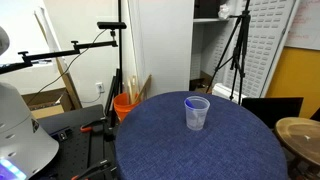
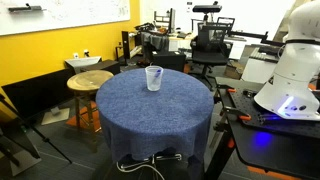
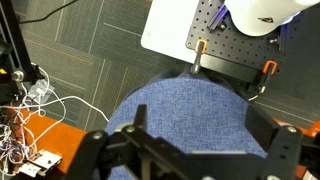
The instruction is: Take the marker out of the cup and put it on the table
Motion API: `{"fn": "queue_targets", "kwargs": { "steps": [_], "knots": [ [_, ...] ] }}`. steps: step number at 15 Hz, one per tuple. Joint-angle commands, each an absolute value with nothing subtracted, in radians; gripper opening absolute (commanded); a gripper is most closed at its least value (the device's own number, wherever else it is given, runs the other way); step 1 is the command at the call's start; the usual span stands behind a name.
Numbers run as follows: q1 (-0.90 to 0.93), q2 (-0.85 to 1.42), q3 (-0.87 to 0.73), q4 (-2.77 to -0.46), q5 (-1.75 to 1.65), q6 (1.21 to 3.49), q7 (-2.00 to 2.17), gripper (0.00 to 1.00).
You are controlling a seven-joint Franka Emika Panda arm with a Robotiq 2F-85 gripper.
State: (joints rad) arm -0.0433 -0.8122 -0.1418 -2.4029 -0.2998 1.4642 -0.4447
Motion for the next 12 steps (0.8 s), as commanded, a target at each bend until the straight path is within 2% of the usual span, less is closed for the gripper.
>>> {"fn": "queue_targets", "kwargs": {
  "steps": [1,6,12],
  "knots": [
    [-0.014,-0.814,-0.160,-2.399,-0.311,1.456,-0.429,1.00],
    [-0.014,-0.814,-0.160,-2.399,-0.311,1.457,-0.429,1.00],
    [-0.004,-0.761,-0.233,-2.399,-0.267,1.552,-0.425,1.00]
  ]
}}
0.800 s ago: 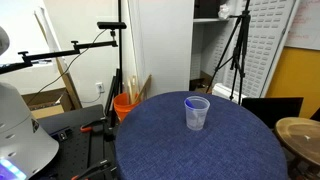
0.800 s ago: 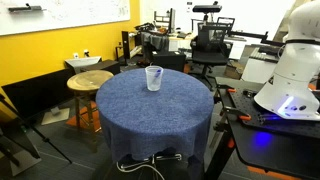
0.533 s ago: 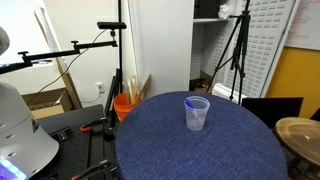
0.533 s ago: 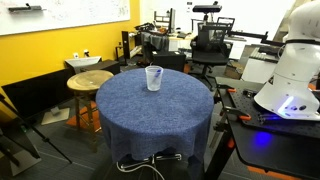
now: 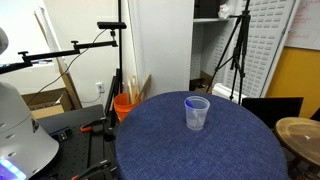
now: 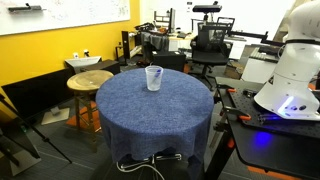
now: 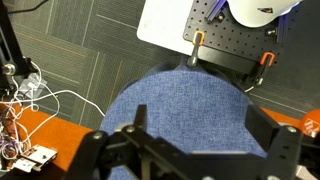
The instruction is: Take the marker out of the cup and put it on the table
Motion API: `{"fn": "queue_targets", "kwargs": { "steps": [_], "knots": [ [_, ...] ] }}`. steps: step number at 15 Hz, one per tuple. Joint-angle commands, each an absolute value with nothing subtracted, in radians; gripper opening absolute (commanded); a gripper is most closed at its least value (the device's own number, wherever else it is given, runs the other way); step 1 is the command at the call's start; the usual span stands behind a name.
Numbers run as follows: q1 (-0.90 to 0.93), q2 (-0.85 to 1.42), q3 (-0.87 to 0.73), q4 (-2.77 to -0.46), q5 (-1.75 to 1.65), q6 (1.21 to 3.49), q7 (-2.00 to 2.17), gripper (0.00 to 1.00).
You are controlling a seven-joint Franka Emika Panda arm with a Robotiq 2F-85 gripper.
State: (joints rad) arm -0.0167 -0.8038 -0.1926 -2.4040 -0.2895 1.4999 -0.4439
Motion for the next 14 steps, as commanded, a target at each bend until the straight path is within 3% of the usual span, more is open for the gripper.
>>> {"fn": "queue_targets", "kwargs": {
  "steps": [1,14],
  "knots": [
    [-0.007,-0.743,-0.248,-2.396,-0.259,1.574,-0.423,1.00],
    [-0.041,-0.363,-0.263,-2.342,-0.049,1.913,-0.290,1.00]
  ]
}}
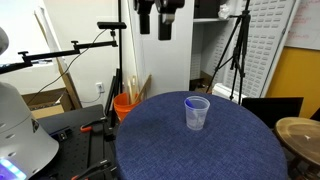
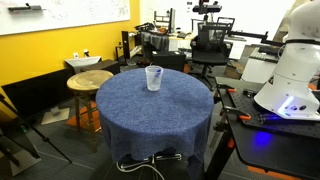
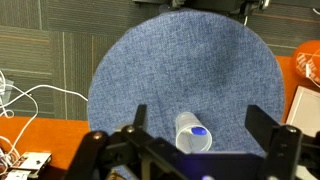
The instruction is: Take the marker out of the cup and put it on the table
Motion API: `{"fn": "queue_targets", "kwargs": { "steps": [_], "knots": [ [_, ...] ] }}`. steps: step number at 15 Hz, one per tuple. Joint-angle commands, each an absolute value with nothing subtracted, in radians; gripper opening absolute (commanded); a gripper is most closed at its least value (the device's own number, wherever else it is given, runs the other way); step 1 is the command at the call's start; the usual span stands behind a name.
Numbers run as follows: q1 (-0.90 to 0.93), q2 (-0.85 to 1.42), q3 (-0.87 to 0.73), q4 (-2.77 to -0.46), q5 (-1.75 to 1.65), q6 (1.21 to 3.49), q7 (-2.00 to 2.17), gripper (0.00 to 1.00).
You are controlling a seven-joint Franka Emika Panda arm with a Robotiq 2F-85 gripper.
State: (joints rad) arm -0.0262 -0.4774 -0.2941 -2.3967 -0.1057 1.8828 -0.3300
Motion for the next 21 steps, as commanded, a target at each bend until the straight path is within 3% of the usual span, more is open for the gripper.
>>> {"fn": "queue_targets", "kwargs": {
  "steps": [1,21],
  "knots": [
    [-0.040,-0.326,-0.258,-2.329,-0.027,1.918,-0.285,1.00],
    [-0.120,0.279,-0.139,-1.894,0.291,1.843,-0.189,1.00]
  ]
}}
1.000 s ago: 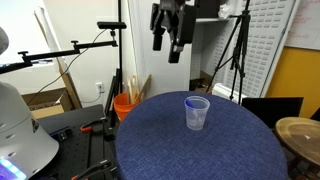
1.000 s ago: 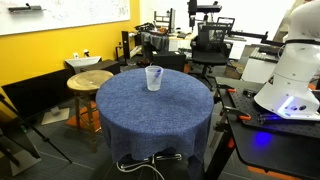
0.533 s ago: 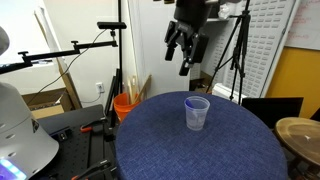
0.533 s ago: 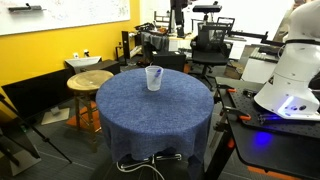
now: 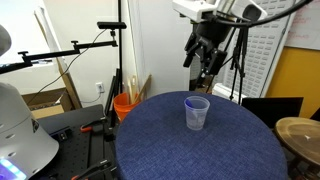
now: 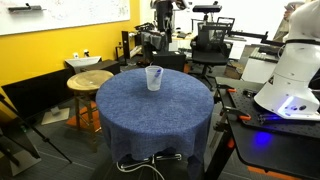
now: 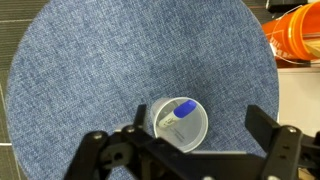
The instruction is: Take the marker out of the cup and put it on the table
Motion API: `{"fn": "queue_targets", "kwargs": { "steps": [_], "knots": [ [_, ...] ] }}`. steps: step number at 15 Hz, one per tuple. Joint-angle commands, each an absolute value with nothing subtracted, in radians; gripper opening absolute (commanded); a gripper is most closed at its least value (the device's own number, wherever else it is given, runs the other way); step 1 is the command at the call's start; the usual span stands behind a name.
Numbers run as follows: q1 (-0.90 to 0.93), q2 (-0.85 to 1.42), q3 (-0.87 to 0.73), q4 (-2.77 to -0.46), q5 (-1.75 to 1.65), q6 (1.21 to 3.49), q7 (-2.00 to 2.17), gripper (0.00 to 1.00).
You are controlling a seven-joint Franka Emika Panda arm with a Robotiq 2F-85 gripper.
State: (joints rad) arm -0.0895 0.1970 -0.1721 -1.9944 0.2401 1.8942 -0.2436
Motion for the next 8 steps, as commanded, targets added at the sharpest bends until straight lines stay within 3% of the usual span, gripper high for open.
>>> {"fn": "queue_targets", "kwargs": {
  "steps": [1,8],
  "knots": [
    [-0.126,0.297,-0.132,-1.880,0.312,1.846,-0.171,1.00],
    [-0.164,0.411,-0.108,-1.794,0.384,1.817,-0.082,1.00]
  ]
}}
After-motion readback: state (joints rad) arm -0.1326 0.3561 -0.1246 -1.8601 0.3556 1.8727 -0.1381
